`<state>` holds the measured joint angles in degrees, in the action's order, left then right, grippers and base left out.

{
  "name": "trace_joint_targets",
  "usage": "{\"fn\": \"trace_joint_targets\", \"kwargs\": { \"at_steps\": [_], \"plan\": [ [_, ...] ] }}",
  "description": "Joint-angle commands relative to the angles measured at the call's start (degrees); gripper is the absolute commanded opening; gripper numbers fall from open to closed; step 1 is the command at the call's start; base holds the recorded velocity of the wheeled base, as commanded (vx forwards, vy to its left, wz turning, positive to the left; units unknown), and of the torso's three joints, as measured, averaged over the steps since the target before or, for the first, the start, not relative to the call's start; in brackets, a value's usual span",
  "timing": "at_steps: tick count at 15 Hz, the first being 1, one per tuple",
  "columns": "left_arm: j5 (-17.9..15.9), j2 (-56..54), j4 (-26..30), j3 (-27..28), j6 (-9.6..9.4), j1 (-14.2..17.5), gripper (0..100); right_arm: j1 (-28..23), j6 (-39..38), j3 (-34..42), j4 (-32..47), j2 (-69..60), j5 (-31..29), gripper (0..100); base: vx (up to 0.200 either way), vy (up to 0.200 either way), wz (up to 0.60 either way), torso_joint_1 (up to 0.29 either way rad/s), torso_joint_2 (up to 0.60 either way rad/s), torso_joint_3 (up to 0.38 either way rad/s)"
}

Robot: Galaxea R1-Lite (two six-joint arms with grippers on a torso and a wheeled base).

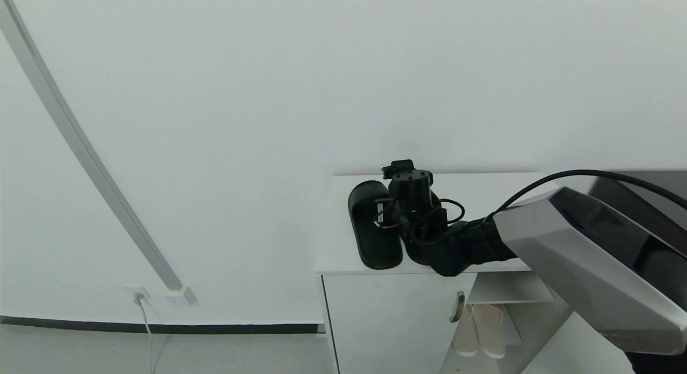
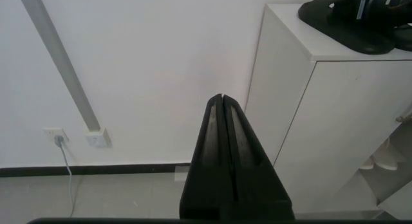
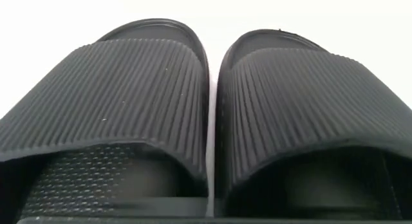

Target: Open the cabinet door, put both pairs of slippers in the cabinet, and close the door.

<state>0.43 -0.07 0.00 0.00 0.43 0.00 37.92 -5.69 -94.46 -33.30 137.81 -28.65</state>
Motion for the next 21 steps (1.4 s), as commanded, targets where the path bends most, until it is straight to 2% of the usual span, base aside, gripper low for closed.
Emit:
{"fn": "trace_joint_targets", "kwargs": {
  "at_steps": [1,5,8,12,13,16,21],
  "plan": [
    [0.01,0.07,0.00,0.00,0.01,0.00,0,0.04,-0.02,0.07,-0.18,0.00,0.00,0,0.000,0.000,0.00,0.000,0.00,0.000],
    [0.01,0.07,0.00,0.00,0.01,0.00,0,0.04,-0.11,0.51,-0.27,-0.53,-0.09,0,0.000,0.000,0.00,0.000,0.00,0.000],
    [0.01,0.07,0.00,0.00,0.10,0.00,0,0.57,-0.11,4.73,-1.15,-4.75,-0.09,0,0.000,0.000,0.00,0.000,0.00,0.000],
    [0.01,0.07,0.00,0.00,0.01,0.00,0,2.50,-0.02,19.49,-6.42,-14.42,1.67,0,0.000,0.000,0.00,0.000,0.00,0.000],
    [0.01,0.07,0.00,0.00,0.01,0.00,0,3.30,-0.02,26.70,-9.06,-18.81,3.95,0,0.000,0.000,0.00,0.000,0.00,0.000],
    [0.01,0.07,0.00,0.00,0.10,0.00,0,4.61,-0.11,40.41,-14.77,-27.42,7.99,0,0.000,0.000,0.00,0.000,0.00,0.000],
    [0.01,0.07,0.00,0.00,0.10,0.00,0,6.20,-0.46,54.65,-17.76,-37.00,11.95,0,0.000,0.000,0.00,0.000,0.00,0.000]
  ]
}}
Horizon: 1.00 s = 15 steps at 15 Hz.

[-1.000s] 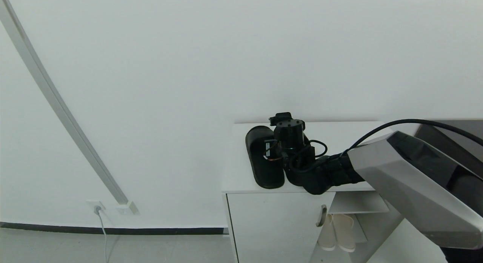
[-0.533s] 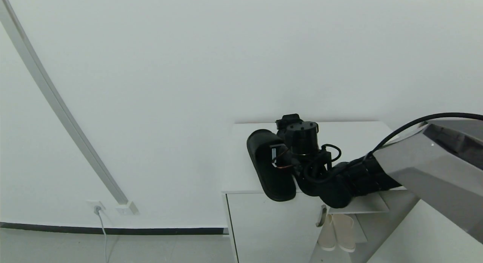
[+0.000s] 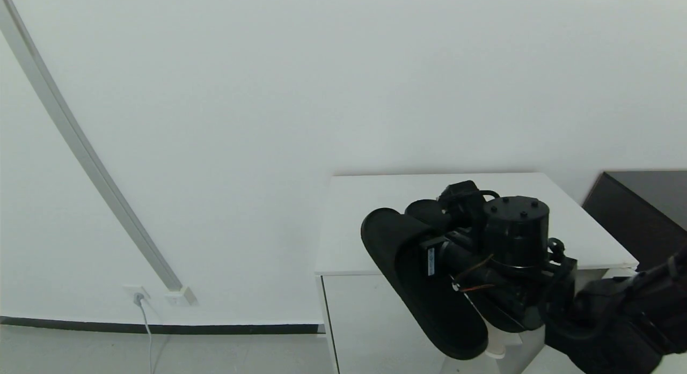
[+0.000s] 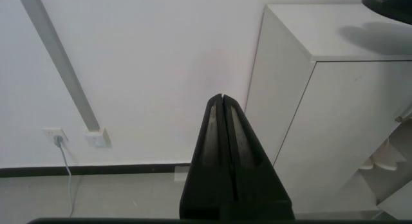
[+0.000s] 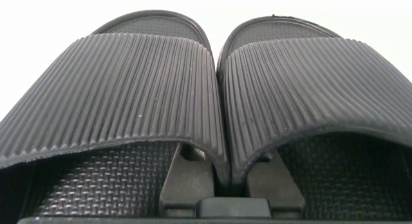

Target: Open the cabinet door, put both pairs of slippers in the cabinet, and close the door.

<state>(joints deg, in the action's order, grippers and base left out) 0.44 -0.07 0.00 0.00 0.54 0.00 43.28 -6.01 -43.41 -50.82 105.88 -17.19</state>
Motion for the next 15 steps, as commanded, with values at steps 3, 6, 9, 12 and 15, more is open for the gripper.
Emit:
{"fn": "trace_joint_targets", "kwargs": {
  "at_steps": [3,6,9,12,15],
  "plan": [
    [0.09,0.07,0.00,0.00,0.08,0.00,0,2.07,0.03,4.12,-0.15,-5.50,0.40,0,0.000,0.000,0.00,0.000,0.00,0.000],
    [0.09,0.07,0.00,0.00,0.08,0.00,0,3.31,0.12,4.30,-0.15,-5.42,0.31,0,0.000,0.000,0.00,0.000,0.00,0.000],
    [0.09,0.07,0.00,0.00,0.17,0.00,0,3.39,0.12,4.48,-0.15,-5.33,0.31,0,0.000,0.000,0.00,0.000,0.00,0.000],
    [0.09,0.07,0.00,0.00,0.17,0.00,0,3.83,0.12,4.48,-0.15,-4.98,0.23,0,0.000,0.000,0.00,0.000,0.00,0.000],
    [0.09,0.07,0.00,0.00,0.17,0.00,0,4.10,0.12,4.65,-0.15,-4.54,0.05,0,-0.200,0.000,0.00,0.012,0.00,0.002]
  ]
}}
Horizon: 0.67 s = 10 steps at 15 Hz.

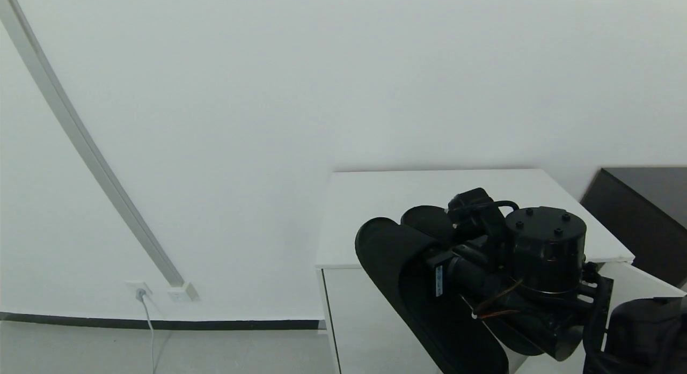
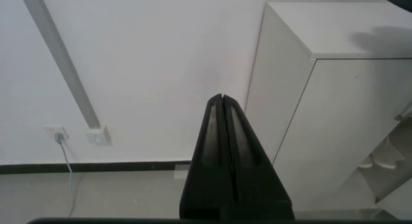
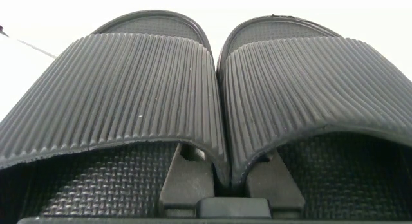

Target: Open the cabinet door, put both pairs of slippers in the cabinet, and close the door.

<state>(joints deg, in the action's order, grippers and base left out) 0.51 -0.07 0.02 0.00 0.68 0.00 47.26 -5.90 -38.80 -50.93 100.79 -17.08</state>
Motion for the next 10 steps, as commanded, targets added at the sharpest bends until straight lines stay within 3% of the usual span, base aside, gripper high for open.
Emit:
{"fn": "trace_joint_targets", "kwargs": {
  "at_steps": [1,5,10],
  "plan": [
    [0.02,0.07,-0.02,0.00,0.02,0.00,0,0.20,0.01,0.04,-0.04,0.55,-0.06,0,-0.200,0.000,0.00,0.002,0.01,-0.002],
    [0.10,0.07,-0.02,0.00,0.11,0.00,0,0.20,0.10,0.13,-0.04,0.55,-0.15,0,-0.200,0.000,0.00,-0.011,0.00,-0.001],
    [0.19,0.07,-0.02,0.00,0.28,0.00,0,0.37,0.10,0.48,-0.13,0.55,-0.15,0,0.000,0.000,0.00,0.000,0.00,0.000]
  ]
}}
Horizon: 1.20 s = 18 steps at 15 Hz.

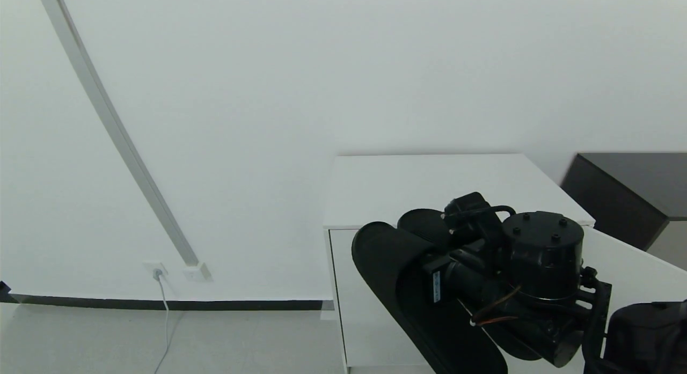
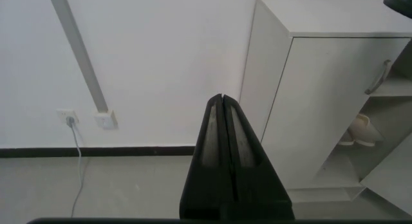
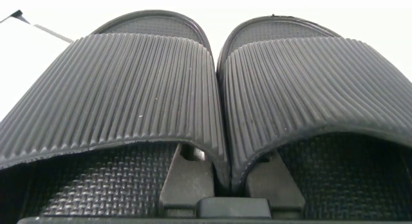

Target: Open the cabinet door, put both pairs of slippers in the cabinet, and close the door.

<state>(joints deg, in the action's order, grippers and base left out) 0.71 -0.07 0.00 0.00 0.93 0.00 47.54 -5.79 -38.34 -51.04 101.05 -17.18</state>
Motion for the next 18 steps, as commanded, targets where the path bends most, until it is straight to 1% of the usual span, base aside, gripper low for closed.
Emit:
{"fn": "trace_joint_targets", "kwargs": {
  "at_steps": [1,12,18],
  "plan": [
    [0.00,0.07,0.00,0.00,0.04,0.00,0,0.09,-0.01,0.37,-0.02,0.29,-0.05,0,0.000,0.000,0.00,0.000,0.00,0.000],
    [0.00,0.07,0.00,0.00,-0.05,0.00,0,0.18,0.17,0.37,0.07,0.47,0.04,0,0.000,0.000,0.00,0.000,0.00,0.000],
    [-0.09,0.07,0.00,0.00,-0.14,0.00,0,0.44,0.17,0.11,-0.02,0.38,0.04,0,0.000,-0.200,0.00,0.005,0.01,0.002]
  ]
}}
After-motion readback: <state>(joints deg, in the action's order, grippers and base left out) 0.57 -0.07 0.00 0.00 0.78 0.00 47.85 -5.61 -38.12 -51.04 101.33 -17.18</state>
